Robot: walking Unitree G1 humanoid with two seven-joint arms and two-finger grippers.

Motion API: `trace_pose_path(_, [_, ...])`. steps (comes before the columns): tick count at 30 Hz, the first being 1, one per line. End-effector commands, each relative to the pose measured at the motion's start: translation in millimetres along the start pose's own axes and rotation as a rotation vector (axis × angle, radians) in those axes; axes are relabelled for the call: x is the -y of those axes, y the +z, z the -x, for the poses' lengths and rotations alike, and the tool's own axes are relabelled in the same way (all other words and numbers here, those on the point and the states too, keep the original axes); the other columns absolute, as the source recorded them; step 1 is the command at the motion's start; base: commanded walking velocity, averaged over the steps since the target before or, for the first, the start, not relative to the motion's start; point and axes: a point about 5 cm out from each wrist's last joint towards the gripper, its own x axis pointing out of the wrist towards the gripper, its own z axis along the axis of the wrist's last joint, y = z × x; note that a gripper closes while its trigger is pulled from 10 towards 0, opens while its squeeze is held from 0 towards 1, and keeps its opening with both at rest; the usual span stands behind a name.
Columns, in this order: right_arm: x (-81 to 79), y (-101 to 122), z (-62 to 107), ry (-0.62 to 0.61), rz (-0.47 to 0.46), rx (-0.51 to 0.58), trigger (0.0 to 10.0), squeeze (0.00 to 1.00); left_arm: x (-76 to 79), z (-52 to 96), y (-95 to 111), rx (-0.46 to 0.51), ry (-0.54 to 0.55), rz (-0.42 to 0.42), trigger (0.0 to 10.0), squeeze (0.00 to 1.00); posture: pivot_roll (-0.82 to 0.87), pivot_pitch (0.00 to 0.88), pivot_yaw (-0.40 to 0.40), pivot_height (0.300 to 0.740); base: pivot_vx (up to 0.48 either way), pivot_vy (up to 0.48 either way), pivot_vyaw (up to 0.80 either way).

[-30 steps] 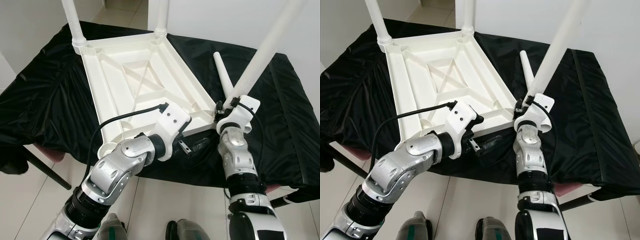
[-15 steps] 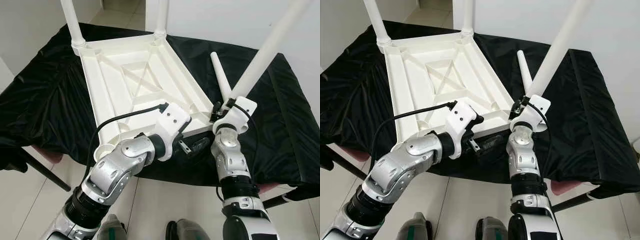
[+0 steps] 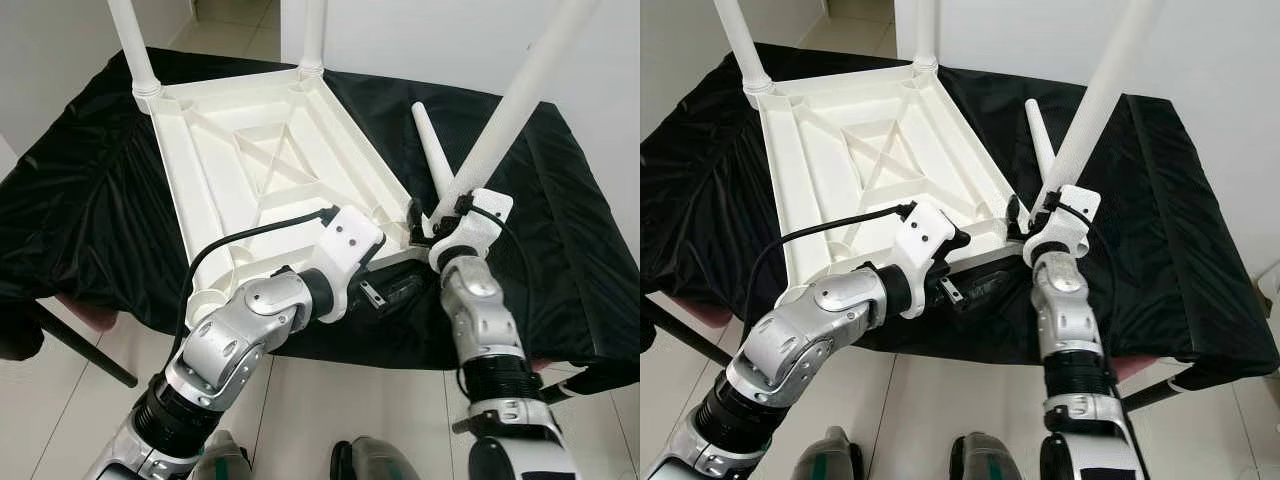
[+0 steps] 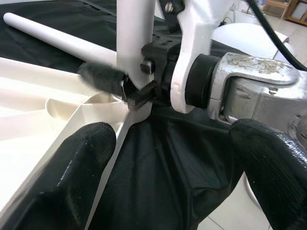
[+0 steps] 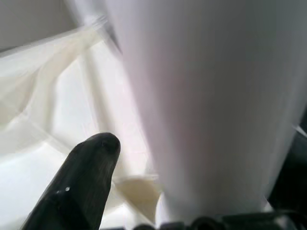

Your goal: Building children table

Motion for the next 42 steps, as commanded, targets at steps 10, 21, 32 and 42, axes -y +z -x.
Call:
trace_pose_path(10, [25.0,-5.2,-6.3,0.311,0.104,-0.059,10.0,0.00,0.4,-0.5,-1.5,-0.015,-0.035,0.003,10.0,0.00,-0.05,0.034,-0.033,0.740,0.000,0.000,0.00])
trace_pose_path(21, [34.4,-3.4,-13.4,0.403,0.147,-0.078,9.3,0.00,-0.3,1.9,-2.0,-0.020,-0.030,0.001,10.0,0.00,-0.04,0.035,-0.025,0.740,0.000,0.000,0.00])
trace_pose_path(32, [38.0,-1.6,-16.2,0.434,0.163,-0.061,0.0,0.00,0.2,2.3,-2.6,-0.026,-0.038,0.003,10.0,0.00,-0.04,0.035,-0.016,0.740,0.000,0.000,0.00])
trace_pose_path(42, [38.3,-5.0,-14.8,0.440,0.168,-0.052,10.0,0.00,1.5,1.6,-2.5,-0.026,-0.039,0.004,10.0,0.00,-0.04,0.041,-0.022,0.740,0.000,0.000,0.00])
